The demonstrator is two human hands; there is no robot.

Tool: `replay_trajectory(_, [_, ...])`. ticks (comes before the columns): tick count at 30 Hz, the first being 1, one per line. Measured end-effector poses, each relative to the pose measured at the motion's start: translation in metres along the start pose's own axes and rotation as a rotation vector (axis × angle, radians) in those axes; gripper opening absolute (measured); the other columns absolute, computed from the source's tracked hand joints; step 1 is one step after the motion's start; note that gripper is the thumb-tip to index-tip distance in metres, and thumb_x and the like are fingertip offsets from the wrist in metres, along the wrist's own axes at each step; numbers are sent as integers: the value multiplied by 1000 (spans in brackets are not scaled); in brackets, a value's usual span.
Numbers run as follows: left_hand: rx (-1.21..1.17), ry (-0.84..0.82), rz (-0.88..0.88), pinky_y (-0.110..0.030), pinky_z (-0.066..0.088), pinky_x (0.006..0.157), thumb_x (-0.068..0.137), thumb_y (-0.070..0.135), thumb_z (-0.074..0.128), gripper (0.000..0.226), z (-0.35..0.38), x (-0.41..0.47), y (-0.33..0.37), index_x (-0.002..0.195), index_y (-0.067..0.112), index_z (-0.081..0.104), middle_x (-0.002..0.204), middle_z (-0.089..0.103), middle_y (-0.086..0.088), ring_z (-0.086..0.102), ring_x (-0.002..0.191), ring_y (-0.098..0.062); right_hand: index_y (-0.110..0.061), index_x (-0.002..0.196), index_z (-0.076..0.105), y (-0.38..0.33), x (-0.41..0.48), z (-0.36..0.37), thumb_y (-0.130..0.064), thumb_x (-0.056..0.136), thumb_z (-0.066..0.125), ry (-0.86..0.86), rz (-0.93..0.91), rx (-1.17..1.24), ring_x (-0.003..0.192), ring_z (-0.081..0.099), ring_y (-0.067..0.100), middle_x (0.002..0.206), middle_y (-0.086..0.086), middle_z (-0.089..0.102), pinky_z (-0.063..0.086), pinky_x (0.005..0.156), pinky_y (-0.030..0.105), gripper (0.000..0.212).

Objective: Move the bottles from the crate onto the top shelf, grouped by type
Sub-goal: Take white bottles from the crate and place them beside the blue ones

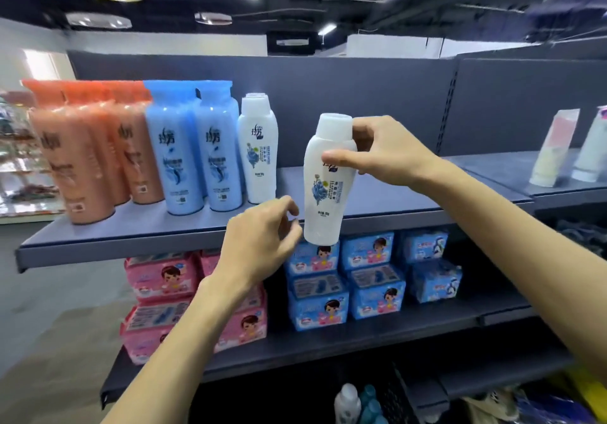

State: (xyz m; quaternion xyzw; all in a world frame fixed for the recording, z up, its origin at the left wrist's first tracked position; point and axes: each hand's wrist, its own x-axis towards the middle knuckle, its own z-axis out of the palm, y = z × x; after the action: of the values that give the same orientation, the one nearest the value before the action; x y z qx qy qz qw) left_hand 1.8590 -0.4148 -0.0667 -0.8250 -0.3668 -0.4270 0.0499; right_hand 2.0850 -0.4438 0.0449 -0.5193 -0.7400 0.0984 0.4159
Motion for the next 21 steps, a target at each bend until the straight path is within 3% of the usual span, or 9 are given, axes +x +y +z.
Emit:
replay_trajectory(3, [25, 28, 0, -33, 49, 58, 83, 31, 59, 10, -6, 12, 3, 91, 25, 60, 66, 59, 12, 57, 64, -12, -23, 111, 73, 0, 14, -6, -42, 83, 77, 4, -11, 35, 85, 71, 3, 97, -10, 76, 52, 62, 17, 34])
replay_trajectory(7, [72, 41, -43, -33, 49, 58, 82, 30, 59, 7, -8, 25, 7, 88, 26, 59, 67, 60, 11, 57, 65, -13, -23, 109, 73, 7, 31, -8, -38, 81, 80, -22, 14, 74, 90, 73, 8, 98, -7, 76, 63, 73, 33, 32])
replay_trajectory(16, [166, 64, -174, -32, 48, 59, 84, 35, 56, 12, 12, 45, 13, 84, 23, 58, 67, 61, 5, 58, 67, -20, -20, 107, 73, 30, 63, -4, -38, 81, 79, 0, 17, 19, 91, 72, 6, 99, -9, 76, 60, 85, 37, 32])
replay_trajectory(21, [187, 16, -301, -40, 50, 66, 84, 50, 56, 38, 35, 60, 17, 85, 12, 57, 75, 64, -4, 59, 76, -33, -19, 111, 71, 42, 66, -3, -34, 82, 80, -25, 26, 148, 94, 73, 11, 101, -4, 76, 62, 78, 37, 34])
